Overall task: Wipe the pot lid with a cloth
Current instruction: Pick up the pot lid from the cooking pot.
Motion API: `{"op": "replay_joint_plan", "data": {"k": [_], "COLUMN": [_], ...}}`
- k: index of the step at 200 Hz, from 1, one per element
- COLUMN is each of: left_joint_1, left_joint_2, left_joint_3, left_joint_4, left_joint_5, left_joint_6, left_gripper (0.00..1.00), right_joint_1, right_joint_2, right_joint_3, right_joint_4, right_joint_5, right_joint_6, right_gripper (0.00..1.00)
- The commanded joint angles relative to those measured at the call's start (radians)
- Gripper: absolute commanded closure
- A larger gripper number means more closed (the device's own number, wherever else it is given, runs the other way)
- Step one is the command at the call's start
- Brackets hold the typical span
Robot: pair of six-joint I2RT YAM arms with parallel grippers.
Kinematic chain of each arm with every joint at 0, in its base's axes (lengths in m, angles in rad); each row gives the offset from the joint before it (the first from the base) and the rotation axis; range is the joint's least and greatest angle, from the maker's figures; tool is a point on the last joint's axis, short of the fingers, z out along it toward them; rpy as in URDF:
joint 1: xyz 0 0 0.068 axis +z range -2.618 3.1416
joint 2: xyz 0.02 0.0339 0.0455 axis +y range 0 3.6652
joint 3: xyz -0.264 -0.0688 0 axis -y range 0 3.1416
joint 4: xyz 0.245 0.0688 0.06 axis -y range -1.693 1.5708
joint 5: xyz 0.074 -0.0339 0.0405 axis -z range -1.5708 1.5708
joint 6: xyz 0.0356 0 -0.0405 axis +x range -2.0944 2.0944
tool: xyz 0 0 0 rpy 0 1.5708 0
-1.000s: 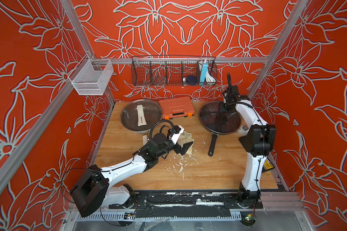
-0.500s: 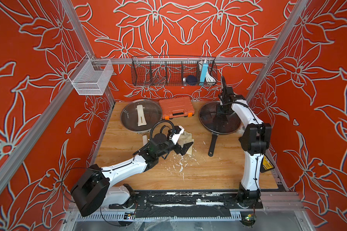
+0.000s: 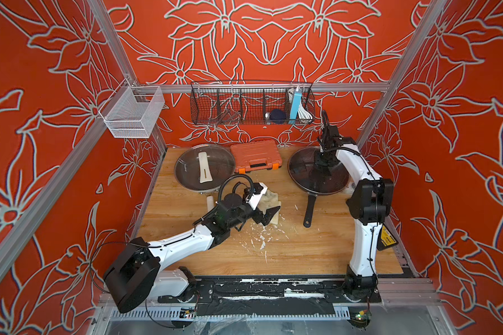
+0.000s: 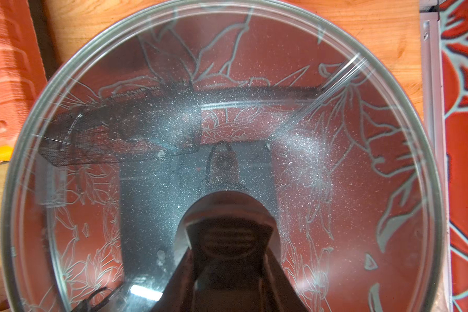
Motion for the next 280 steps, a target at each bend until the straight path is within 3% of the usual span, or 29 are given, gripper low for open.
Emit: {"op": "replay_joint_plan", "data": {"k": [1, 17, 48, 150, 280], "left_joint_1": [-0.005, -0.004, -0.004, -0.004, -0.004], "left_joint_2": [0.006, 0.006, 0.008, -0.004, -0.004], "left_joint_3": [-0.008, -0.008, -0.009, 0.002, 0.064], "left_joint_4": [0.034, 0.033, 0.033, 0.006, -0.117], "left_joint_5": [0.007, 0.006, 0.007, -0.036, -0.109], "left_joint_6": [0.010, 0.010, 0.010, -0.017, -0.088], "left_gripper": [0.01, 0.01, 0.01, 0.01, 0.01], "right_joint_1": [0.003, 0.003, 0.003, 0.003, 0.002], "right_joint_2": [0.019, 0.022, 0.019, -0.199, -0.397], "right_joint_3": [0.019, 0.017, 0.021, -0.175, -0.333], "right_joint_4": [-0.050, -0.049, -0.049, 0.194, 0.326], "right_joint_5": [0.013, 0.005, 0.008, 0.032, 0.054], "right_joint_6": [0.001, 0.001, 0.006, 0.010, 0.013], "right_gripper": [0.63, 0.69, 1.00, 1.00, 1.00]}}
